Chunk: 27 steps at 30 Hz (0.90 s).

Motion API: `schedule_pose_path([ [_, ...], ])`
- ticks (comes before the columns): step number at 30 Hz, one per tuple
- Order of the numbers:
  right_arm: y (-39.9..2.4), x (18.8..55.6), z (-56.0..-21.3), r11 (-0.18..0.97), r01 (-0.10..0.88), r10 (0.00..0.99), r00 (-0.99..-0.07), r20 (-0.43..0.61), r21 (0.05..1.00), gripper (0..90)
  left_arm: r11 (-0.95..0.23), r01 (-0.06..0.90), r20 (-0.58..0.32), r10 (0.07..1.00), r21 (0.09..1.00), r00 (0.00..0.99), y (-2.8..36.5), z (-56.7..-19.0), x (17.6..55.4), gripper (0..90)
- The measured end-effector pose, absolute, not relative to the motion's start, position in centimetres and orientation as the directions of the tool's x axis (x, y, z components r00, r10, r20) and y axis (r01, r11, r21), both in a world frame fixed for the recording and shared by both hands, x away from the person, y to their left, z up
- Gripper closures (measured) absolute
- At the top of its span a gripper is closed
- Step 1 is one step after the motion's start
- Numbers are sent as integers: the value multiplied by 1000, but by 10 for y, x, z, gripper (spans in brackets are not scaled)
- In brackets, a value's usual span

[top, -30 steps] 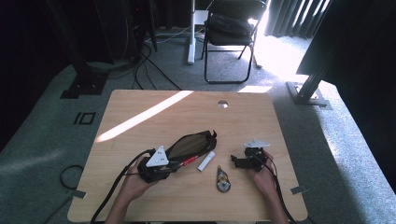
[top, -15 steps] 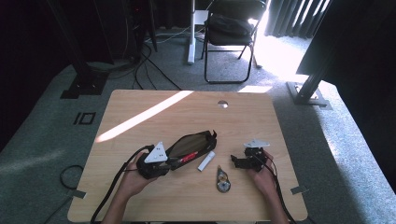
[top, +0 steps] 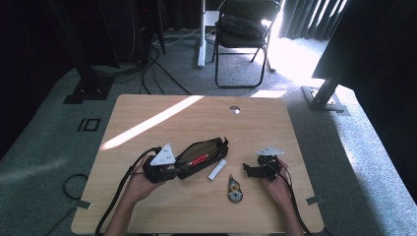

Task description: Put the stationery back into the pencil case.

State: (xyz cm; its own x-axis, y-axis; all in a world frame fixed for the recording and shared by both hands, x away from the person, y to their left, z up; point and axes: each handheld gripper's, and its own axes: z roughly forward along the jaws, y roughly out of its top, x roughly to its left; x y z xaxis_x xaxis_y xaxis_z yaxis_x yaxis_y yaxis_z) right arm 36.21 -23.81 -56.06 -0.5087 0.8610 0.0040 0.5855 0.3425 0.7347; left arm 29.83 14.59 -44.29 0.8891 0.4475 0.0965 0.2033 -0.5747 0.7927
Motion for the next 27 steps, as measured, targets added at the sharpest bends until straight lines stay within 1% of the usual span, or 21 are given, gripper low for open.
schedule_pose_path([
  [27, -238, 362, -561, 342, 586, 861, -508, 5, 735, 137, -524, 213, 68, 466, 824, 882, 141, -427, 325, 795],
])
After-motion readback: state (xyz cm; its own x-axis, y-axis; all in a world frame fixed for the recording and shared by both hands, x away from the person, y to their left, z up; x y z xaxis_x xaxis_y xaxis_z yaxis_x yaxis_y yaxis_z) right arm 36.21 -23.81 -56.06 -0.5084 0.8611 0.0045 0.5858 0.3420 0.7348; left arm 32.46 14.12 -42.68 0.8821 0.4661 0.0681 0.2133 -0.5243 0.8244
